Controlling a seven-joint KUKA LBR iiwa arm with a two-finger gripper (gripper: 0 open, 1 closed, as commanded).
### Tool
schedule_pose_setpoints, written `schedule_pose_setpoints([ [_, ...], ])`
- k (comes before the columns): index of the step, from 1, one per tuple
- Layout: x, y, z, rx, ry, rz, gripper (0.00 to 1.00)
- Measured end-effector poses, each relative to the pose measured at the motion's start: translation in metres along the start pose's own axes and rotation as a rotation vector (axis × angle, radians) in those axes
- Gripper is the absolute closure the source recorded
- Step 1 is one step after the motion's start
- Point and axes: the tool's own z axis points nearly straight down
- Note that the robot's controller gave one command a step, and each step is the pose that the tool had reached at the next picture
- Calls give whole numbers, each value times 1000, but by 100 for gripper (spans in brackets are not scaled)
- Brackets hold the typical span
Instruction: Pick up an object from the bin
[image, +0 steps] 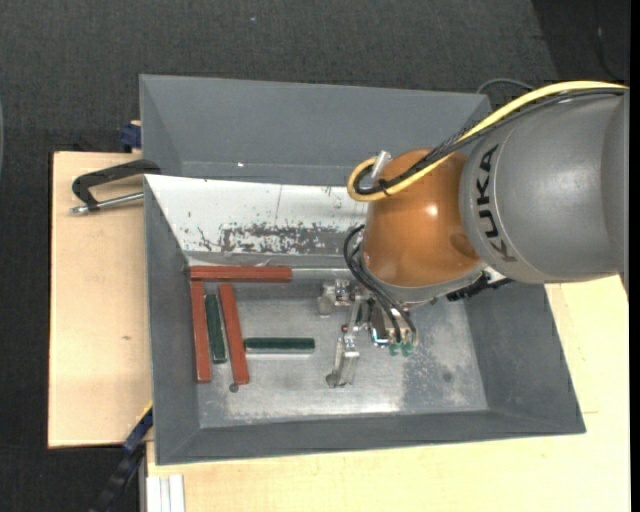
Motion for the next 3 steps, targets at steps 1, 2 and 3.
schedule_pose_setpoints([
  [1, -1, -1, -4, -1, -7, 2, 100],
  [2, -1, -1, -4, -1, -7, 2, 0],
  [3, -1, -1, -4, -1, -7, 2, 0],
])
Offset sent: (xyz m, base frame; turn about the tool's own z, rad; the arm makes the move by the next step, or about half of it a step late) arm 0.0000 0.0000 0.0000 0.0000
